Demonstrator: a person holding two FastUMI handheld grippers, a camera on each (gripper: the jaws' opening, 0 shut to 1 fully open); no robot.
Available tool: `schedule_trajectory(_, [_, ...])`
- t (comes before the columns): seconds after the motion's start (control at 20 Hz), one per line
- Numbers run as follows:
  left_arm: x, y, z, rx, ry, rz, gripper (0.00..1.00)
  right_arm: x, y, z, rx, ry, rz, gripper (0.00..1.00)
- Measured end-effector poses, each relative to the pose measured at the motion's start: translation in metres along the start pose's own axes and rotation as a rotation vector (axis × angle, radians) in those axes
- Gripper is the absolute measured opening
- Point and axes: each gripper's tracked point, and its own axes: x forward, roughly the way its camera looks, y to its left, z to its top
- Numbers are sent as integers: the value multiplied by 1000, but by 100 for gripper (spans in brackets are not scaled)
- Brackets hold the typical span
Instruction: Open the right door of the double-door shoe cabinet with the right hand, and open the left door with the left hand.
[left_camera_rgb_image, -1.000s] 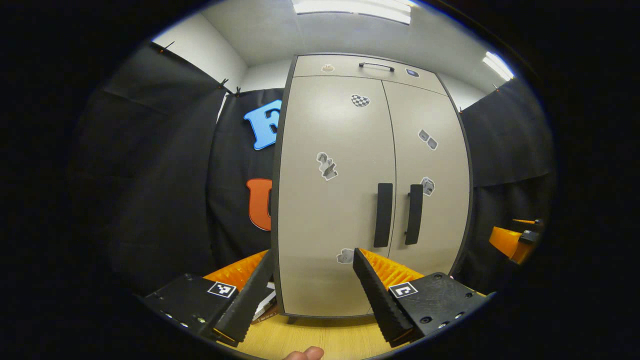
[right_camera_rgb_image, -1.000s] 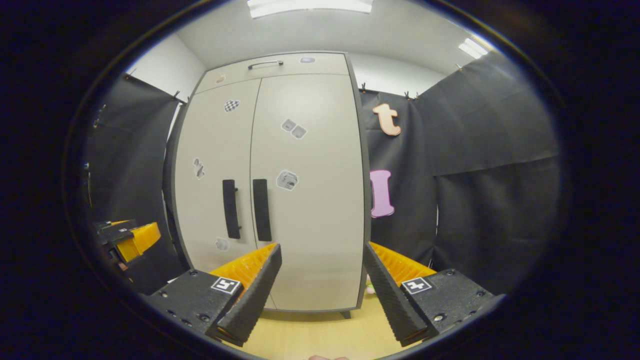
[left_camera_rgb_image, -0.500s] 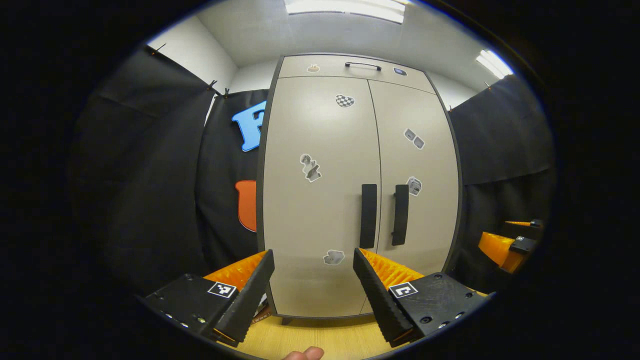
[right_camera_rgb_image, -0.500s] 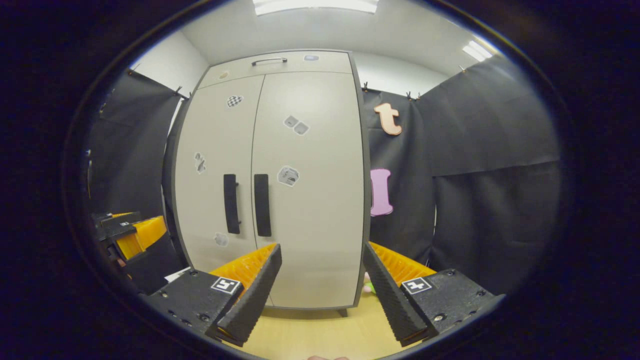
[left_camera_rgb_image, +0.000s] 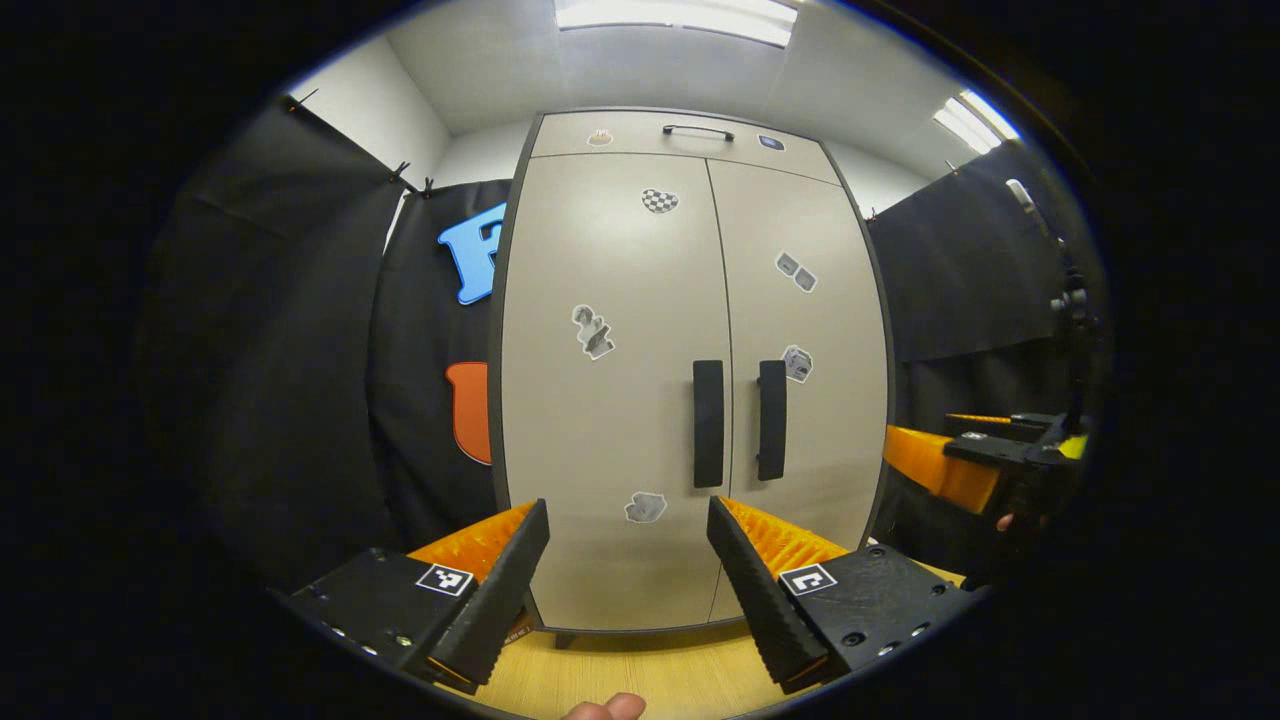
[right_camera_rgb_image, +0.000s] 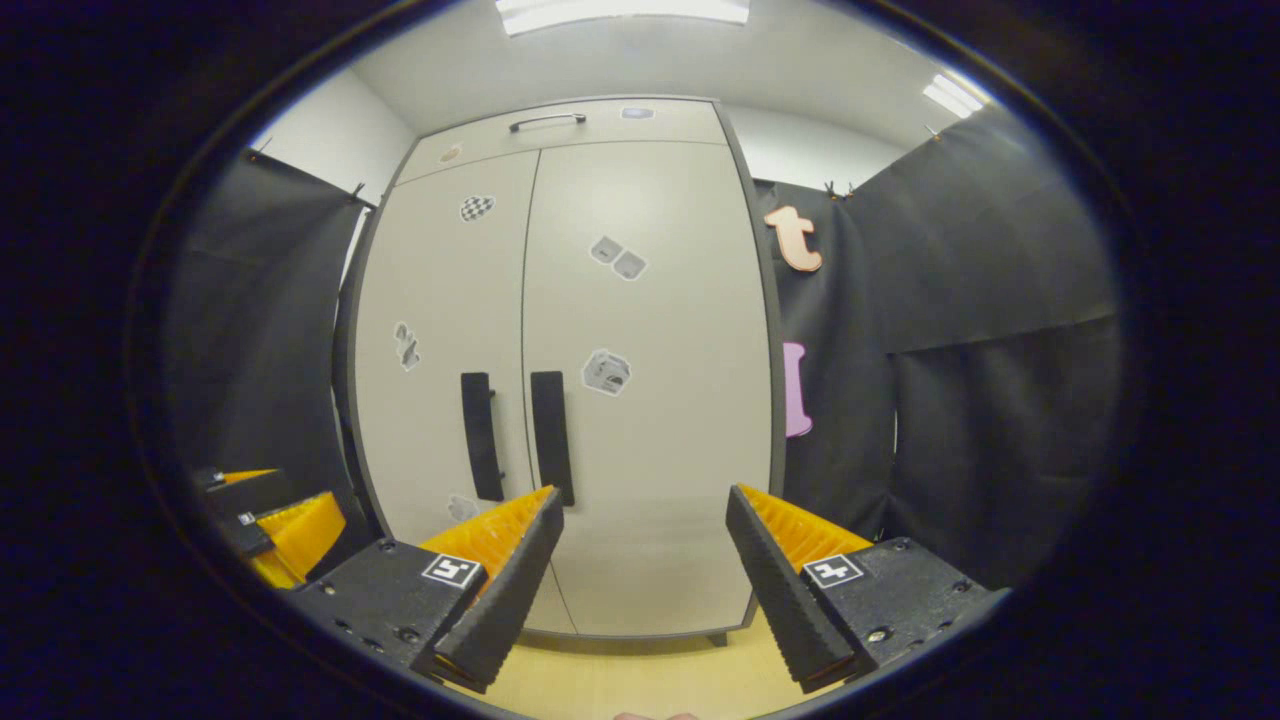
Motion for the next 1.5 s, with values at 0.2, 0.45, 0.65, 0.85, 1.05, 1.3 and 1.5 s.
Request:
schedule_trajectory(0.2, [-8, 4, -8, -6, 17, -2, 96, 50, 34, 10, -1, 3, 51, 100])
schedule_trajectory(0.45, [-13, 19, -16, 1, 28, 26, 96, 102, 52, 3, -17, 33, 46, 100])
schedule_trajectory(0.65, [-14, 32, -18, -20, 30, 45, 96, 125, 59, -8, -9, 70, 45, 100])
schedule_trajectory(0.85, [-12, 43, -22, -30, 41, 61, 96, 138, 61, -12, -18, 73, 37, 99])
schedule_trajectory(1.05, [-11, 48, -24, -34, 45, 65, 96, 146, 63, -16, -12, 88, 37, 84])
schedule_trajectory(1.3, [-8, 48, -24, -34, 43, 61, 96, 145, 71, -16, 8, 84, 72, 58])
schedule_trajectory(1.5, [-9, 49, -24, -28, 38, 62, 96, 144, 72, -13, -54, 64, 59, 32])
